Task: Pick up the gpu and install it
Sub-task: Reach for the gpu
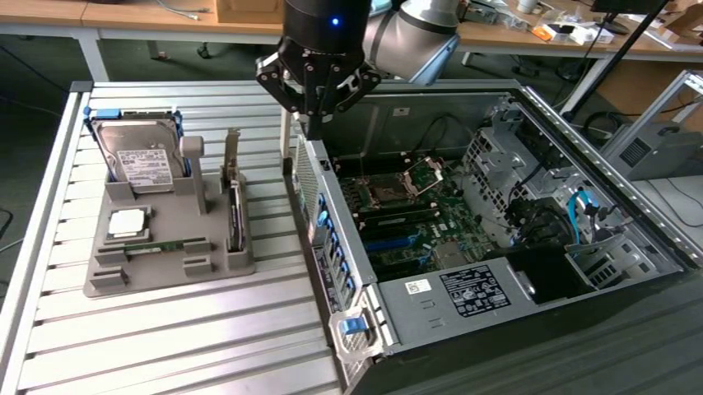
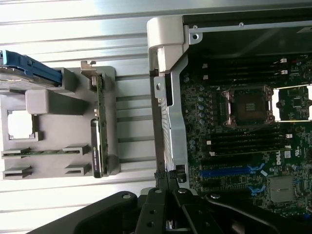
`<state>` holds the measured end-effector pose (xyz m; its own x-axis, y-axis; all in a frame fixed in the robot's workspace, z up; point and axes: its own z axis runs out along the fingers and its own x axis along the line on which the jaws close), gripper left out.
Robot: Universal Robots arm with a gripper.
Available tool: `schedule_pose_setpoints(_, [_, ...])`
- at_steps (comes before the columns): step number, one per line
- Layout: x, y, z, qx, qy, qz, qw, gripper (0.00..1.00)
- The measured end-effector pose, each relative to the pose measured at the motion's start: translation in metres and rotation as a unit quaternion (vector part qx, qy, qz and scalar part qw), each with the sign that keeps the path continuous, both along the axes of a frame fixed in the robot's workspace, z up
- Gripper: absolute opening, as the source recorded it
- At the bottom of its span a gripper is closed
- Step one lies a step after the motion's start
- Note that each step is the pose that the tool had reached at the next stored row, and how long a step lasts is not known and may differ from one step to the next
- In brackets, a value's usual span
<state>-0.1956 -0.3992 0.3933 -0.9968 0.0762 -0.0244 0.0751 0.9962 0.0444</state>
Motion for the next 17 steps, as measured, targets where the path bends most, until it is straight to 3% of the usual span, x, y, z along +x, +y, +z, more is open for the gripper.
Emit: schedule_pose_setpoints(17, [-0.0046, 0.0, 0.0, 0.0, 0.0, 0.0, 1.0, 0.11])
